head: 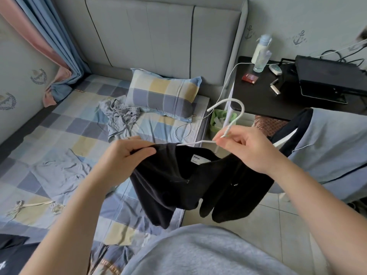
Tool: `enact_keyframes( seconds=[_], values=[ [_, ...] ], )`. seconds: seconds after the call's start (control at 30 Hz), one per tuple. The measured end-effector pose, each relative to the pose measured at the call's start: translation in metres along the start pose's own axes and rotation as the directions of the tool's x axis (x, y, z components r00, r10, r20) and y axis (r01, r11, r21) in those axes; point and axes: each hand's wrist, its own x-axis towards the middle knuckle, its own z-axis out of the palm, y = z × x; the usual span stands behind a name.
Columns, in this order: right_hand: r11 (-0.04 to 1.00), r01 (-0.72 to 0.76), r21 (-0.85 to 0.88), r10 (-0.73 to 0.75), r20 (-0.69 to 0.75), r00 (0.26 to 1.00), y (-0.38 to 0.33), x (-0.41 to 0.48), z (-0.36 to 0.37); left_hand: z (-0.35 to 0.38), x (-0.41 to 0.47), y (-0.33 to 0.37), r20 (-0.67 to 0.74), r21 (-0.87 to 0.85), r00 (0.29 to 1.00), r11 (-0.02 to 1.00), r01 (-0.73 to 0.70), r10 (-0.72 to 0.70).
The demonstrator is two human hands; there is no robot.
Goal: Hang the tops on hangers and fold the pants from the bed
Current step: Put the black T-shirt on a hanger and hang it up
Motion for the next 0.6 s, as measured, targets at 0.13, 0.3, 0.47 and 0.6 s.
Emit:
enact_keyframes(
  seconds=[0.13, 0.3, 0.47, 0.6],
  values=[
    [0.998, 0.015, -0.062, -0.017, -0.025, 1.000, -0.004, 0.000, -0.001, 0.008, 0.001, 0.001, -0.008, -0.044, 0.999, 0.998, -0.043, 0.042],
    [0.993, 0.060, -0.098, -0.062, -0.027, 0.998, -0.011, 0.003, -0.005, 0.012, 0.000, -0.004, -0.013, -0.004, 0.996, 0.996, -0.087, 0.087],
    [0.988, 0.116, -0.104, -0.124, -0.075, 0.989, -0.009, 0.004, -0.001, 0.023, -0.001, -0.016, -0.078, 0.014, 0.994, 0.997, -0.074, 0.075],
    [0.987, 0.127, -0.099, -0.139, -0.124, 0.982, -0.006, 0.004, -0.004, 0.034, -0.005, -0.040, -0.202, 0.063, 0.977, 0.994, 0.089, -0.074]
  ],
)
